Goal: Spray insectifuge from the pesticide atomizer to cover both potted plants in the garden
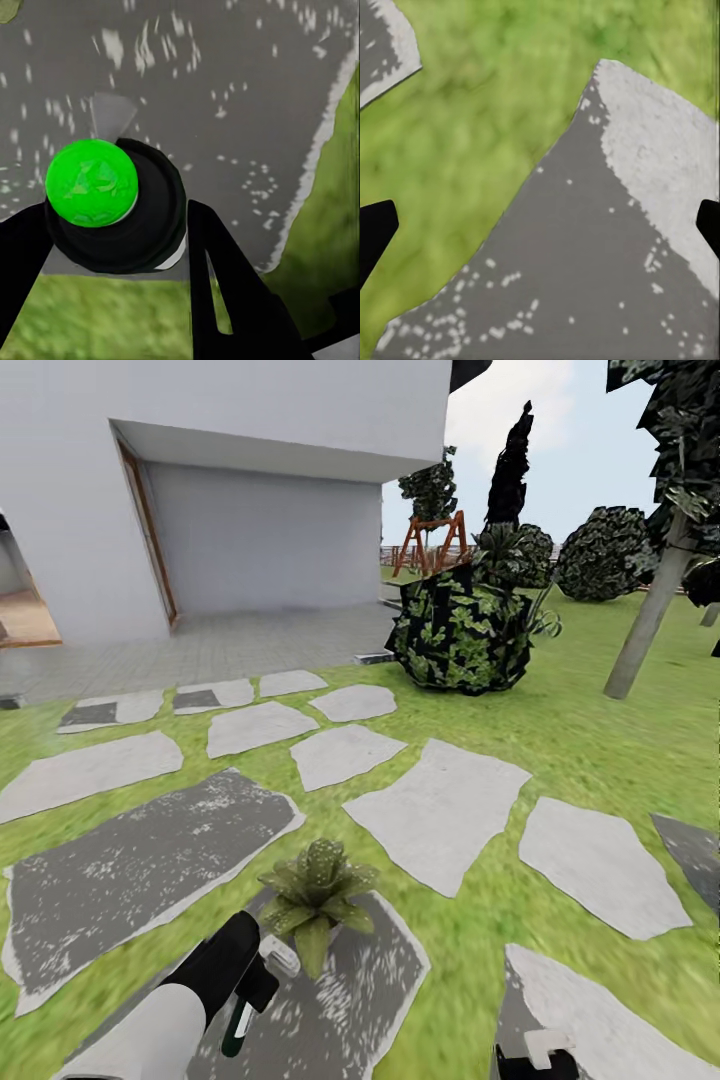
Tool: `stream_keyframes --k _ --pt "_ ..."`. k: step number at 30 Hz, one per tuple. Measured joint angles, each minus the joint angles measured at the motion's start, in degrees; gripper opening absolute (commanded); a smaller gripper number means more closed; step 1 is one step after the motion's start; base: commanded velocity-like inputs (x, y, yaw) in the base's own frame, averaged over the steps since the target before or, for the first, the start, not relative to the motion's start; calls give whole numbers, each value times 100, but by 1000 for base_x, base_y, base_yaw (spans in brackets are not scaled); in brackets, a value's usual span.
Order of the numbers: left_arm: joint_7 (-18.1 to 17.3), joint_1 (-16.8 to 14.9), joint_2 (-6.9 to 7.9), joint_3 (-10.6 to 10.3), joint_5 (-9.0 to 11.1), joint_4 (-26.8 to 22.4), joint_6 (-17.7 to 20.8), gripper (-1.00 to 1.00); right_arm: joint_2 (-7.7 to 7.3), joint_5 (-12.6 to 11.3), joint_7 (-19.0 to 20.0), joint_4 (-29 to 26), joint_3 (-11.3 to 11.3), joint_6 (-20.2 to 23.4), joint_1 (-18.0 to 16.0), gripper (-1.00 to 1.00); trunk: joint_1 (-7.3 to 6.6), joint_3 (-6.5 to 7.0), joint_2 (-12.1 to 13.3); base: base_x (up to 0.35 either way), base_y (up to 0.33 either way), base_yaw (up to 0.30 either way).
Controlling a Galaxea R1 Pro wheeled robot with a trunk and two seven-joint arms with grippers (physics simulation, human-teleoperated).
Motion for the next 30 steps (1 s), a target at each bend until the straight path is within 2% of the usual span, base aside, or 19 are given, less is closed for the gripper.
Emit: stream_keyframes --k 8,18,22,30 --pt "-2 1 0 18 -3 3 4 -100 9 0 3 1 2 4 0 100 0 0 0 73 -83 17" --pt "-2 1 3 16 -1 53 6 -100 20 0 3 3 5 4 -2 100 1 0 0 0 -7 258" --pt "9 1 9 3 -4 47 -2 -100 19 0 0 1 3 6 -1 100 1 0 0 -64 -197 152" --pt "17 1 9 7 -1 9 -1 -100 18 0 0 0 5 5 0 100 1 0 0 -51 -256 13"
